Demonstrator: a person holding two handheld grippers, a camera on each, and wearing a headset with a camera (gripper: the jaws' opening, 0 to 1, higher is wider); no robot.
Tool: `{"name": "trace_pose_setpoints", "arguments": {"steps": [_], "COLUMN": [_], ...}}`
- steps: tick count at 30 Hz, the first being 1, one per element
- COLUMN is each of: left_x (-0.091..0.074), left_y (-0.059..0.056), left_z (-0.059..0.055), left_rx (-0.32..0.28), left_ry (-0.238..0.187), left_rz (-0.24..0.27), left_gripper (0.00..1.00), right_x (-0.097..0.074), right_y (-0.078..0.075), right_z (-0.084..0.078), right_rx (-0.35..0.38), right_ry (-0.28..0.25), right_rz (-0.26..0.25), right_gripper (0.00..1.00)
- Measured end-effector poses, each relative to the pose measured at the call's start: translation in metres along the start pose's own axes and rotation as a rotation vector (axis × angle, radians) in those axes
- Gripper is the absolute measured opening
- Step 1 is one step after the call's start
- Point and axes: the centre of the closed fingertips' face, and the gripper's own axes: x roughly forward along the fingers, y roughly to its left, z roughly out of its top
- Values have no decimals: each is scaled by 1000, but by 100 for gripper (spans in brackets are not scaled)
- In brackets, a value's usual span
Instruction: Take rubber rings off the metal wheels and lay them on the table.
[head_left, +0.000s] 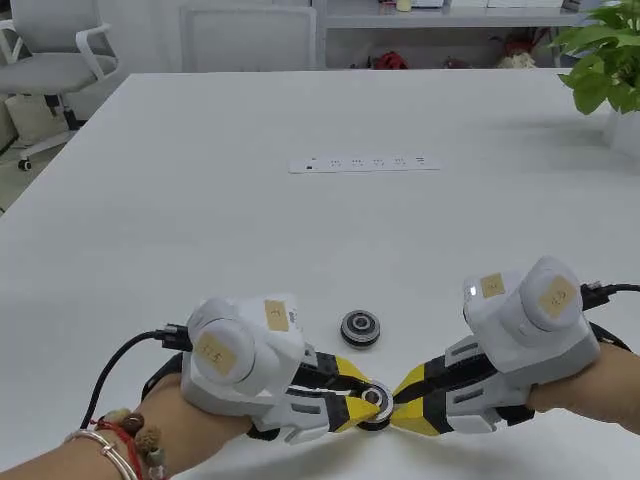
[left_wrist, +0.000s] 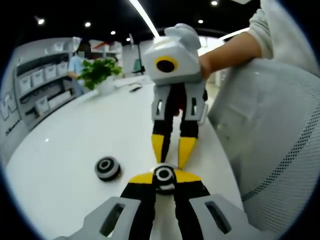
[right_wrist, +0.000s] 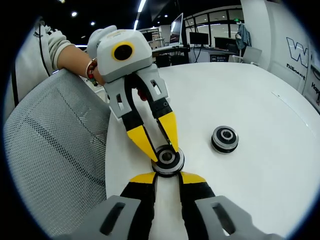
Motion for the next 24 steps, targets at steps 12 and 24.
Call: {"name": "trace_pose_setpoints", "arguments": {"steps": [12, 24], "left_x": [0, 1], "left_y": [1, 0], "left_z": [1, 1], "left_rx": [-7, -2], "left_ry": [-11, -10], "left_rz": [4, 7], "left_gripper": [14, 14], "right_x": [11, 3], "right_y": [0, -1], "right_z": [10, 8], "right_rx": [-60, -48], "right_ry": [-9, -9], "right_rz": [-26, -15], "right_gripper": [25, 22]}}
